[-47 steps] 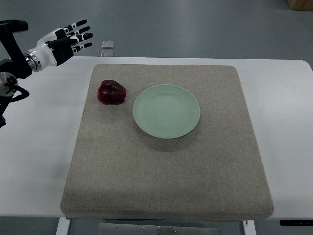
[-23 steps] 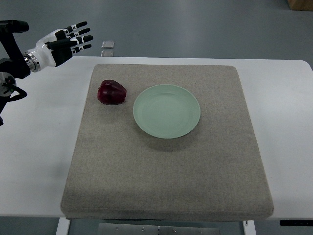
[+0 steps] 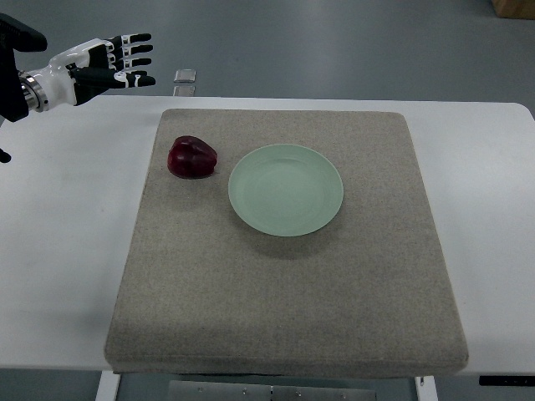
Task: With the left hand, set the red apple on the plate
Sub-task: 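Reach the left hand down toward the dark red apple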
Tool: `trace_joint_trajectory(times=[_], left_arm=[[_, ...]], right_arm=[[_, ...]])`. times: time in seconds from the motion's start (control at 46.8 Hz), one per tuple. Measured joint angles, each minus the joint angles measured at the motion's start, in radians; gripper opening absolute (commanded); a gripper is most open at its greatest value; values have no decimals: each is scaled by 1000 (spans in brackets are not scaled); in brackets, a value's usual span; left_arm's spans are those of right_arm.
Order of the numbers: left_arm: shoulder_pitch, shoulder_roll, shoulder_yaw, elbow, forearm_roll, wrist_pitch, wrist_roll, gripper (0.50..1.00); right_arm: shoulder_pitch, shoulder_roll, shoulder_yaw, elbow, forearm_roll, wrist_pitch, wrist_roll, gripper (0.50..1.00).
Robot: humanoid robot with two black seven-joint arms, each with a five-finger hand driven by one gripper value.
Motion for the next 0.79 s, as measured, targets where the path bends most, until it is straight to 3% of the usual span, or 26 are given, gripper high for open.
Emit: trace_joint_trajectory(times=[0.299,0.79], left_arm=[[-11,95,0,-233,346,4,-5,996],[-23,95,10,-363,732,3,-5,996]], right_arm=[[0,0,0,0,0,0,0,928],[0,0,0,0,0,0,0,930]])
